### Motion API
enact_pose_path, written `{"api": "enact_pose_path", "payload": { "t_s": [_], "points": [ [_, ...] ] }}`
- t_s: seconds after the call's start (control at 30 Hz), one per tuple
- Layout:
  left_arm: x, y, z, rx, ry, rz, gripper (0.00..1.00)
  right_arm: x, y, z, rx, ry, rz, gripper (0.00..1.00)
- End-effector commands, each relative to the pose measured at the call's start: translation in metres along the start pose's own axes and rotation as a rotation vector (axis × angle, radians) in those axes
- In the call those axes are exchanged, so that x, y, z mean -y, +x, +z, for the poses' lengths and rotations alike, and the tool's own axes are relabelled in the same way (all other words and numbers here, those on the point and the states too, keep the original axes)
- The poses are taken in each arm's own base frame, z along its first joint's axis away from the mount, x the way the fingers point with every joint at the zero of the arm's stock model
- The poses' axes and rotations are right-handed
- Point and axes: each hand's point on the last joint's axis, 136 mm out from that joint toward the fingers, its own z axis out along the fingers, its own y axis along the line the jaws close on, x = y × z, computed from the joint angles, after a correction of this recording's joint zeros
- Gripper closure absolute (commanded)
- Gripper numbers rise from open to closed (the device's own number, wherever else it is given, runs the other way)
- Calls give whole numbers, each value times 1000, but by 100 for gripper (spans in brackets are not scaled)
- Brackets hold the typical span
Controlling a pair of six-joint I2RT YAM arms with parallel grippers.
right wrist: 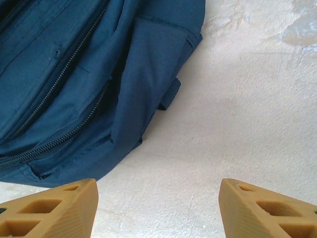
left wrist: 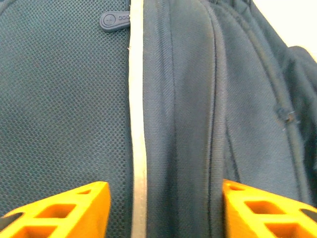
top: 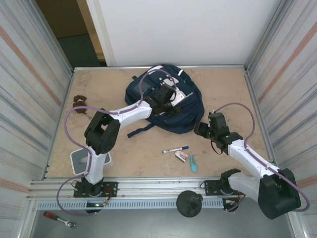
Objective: Pack the student bag
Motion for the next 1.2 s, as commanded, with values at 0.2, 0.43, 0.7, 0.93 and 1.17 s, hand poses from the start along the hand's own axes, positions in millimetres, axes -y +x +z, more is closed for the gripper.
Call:
{"api": "enact_pose_path", "payload": {
  "t_s": [0.2, 0.43, 0.7, 0.93, 1.17],
  "points": [
    [-18, -18, -36, 100, 94, -115, 65, -2, 23, 11, -129, 65, -63, 35],
    [-29, -10, -43, 96, 101, -145, 79, -22, 32, 18, -165, 49, -137, 35],
    [-38, -12, -64, 151, 117, -191, 100, -33, 58, 10, -275, 86, -263, 36],
    [-33, -13, -73, 179, 152, -207, 100, -42, 89, -19, -347, 72, -332, 35],
    [-31, -13, -79, 217, 150, -208, 100, -69, 120, -25, -387, -38, -430, 25]
  ]
}}
